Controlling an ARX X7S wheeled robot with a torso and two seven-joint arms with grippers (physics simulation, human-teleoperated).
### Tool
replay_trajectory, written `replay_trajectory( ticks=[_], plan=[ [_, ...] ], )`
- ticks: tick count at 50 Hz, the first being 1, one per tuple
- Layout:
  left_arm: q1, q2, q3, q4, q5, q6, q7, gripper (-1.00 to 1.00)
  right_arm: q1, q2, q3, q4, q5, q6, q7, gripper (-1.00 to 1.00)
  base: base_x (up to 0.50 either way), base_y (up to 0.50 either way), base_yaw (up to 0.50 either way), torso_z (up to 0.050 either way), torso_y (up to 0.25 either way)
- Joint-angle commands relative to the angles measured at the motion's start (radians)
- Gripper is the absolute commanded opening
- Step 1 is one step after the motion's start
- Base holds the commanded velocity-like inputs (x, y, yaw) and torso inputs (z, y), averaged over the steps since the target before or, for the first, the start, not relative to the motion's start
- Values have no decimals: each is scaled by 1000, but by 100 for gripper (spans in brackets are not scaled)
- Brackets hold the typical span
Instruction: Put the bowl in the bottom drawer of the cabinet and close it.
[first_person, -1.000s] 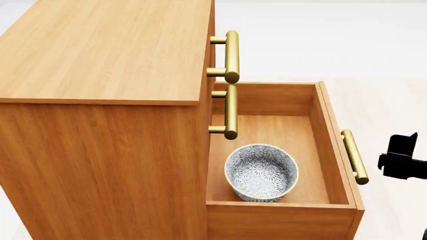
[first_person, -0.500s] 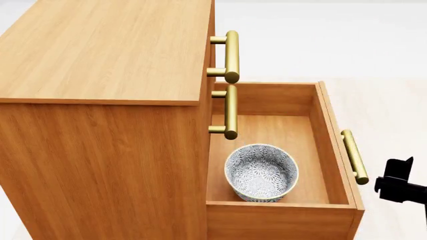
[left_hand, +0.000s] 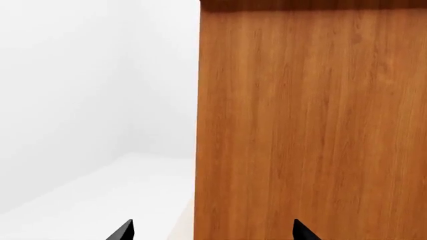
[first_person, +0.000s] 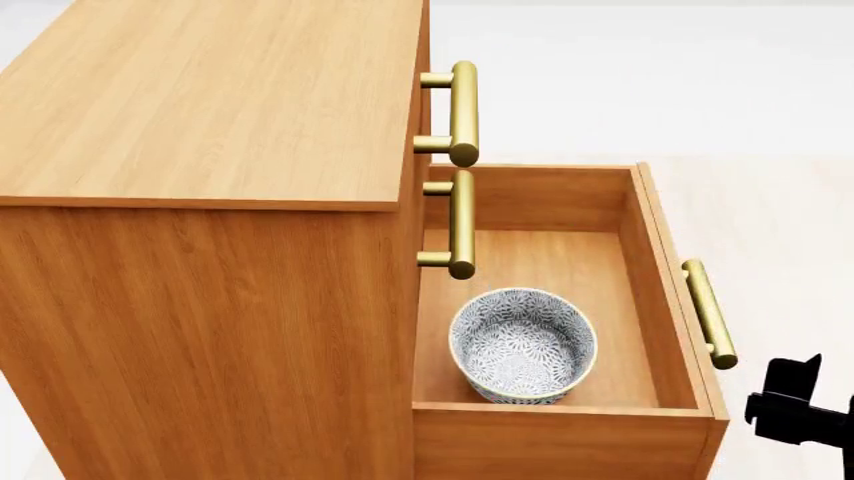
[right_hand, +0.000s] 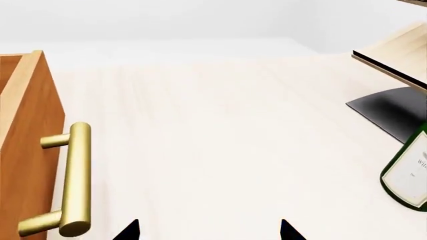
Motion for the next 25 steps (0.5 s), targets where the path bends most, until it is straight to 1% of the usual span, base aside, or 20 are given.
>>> replay_trajectory(
  ticks=[1,25],
  plan=[
    [-3,1,1,-11,2,10,0,100,-15,-2,-5,18,-4,-24,6,100,0,0,0,0,0],
    [-2,-2,1,-8,2,12,-1,100,8,-19,-65,141,-30,-110,22,100,0,0,0,0,0]
  ],
)
